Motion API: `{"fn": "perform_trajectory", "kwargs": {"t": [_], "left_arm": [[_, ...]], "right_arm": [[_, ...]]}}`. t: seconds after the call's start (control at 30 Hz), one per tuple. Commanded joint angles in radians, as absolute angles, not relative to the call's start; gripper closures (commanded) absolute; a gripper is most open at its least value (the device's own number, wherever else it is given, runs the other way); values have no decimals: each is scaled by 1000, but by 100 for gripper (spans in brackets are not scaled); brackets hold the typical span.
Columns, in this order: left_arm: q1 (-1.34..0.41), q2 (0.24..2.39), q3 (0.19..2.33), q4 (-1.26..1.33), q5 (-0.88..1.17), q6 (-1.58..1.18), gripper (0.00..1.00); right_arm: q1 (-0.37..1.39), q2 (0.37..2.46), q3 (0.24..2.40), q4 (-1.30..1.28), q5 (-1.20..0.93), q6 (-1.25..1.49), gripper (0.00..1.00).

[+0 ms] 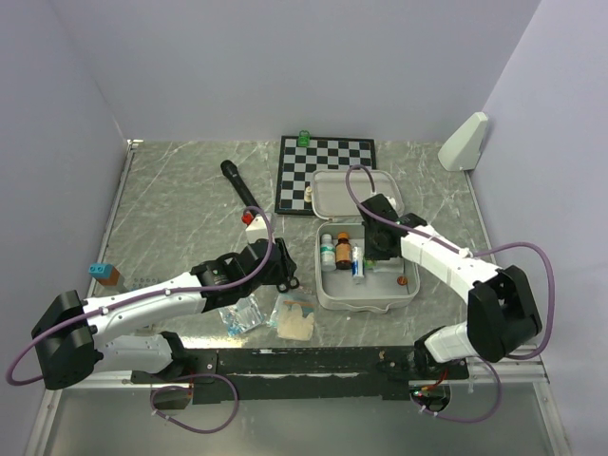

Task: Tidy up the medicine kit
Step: Adjust the medical item in the medicine box.

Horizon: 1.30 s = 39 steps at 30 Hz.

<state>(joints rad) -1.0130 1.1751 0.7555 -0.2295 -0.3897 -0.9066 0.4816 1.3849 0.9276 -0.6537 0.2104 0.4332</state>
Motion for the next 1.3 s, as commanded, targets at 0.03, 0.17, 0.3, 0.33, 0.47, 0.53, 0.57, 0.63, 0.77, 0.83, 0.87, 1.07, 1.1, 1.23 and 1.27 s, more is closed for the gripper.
{"fn": "perform_trajectory", "kwargs": {"t": [0.03,0.17,0.3,0.33,0.47,0.53,0.57,0.63,0.77,0.83,0.87,1.07,1.1,1.23,1.27], "left_arm": [[-1009,1173,755,-196,-385,-910,56],[-1011,1166,752,-209,-394,-910,56],[-1009,1163,747,-206,-396,-907,55],[-1009,1166,749,-207,-397,-905,56],[-1009,1172,752,-207,-399,-900,56],[-1009,1169,752,-210,-400,-899,56],[-1009,1167,750,-210,-402,-899,56],[-1009,1166,744,-203,-399,-897,55],[-1009,1175,752,-199,-391,-897,56],[-1009,1177,756,-202,-394,-897,56],[-1009,1177,755,-204,-394,-897,56],[-1011,1180,747,-186,-379,-907,56],[-1009,1183,752,-187,-376,-907,56],[-1011,1187,756,-193,-373,-908,56],[-1009,1183,755,-193,-374,-908,56]], "right_arm": [[468,1457,997,-658,221,428,92],[445,1519,1072,-649,235,420,92],[416,1568,1147,-646,235,411,92],[410,1580,1169,-652,238,411,92],[402,1594,1223,-673,261,411,88],[402,1585,1227,-684,267,410,82],[402,1579,1224,-689,271,410,76],[400,1557,1210,-695,276,416,64],[403,1502,1175,-704,276,429,54],[413,1468,1152,-707,261,423,55],[420,1451,1132,-700,235,414,57],[475,1430,1023,-672,103,425,57],[479,1433,1008,-654,94,431,56],[483,1466,977,-621,64,446,55],[483,1477,977,-618,63,448,55]]}}
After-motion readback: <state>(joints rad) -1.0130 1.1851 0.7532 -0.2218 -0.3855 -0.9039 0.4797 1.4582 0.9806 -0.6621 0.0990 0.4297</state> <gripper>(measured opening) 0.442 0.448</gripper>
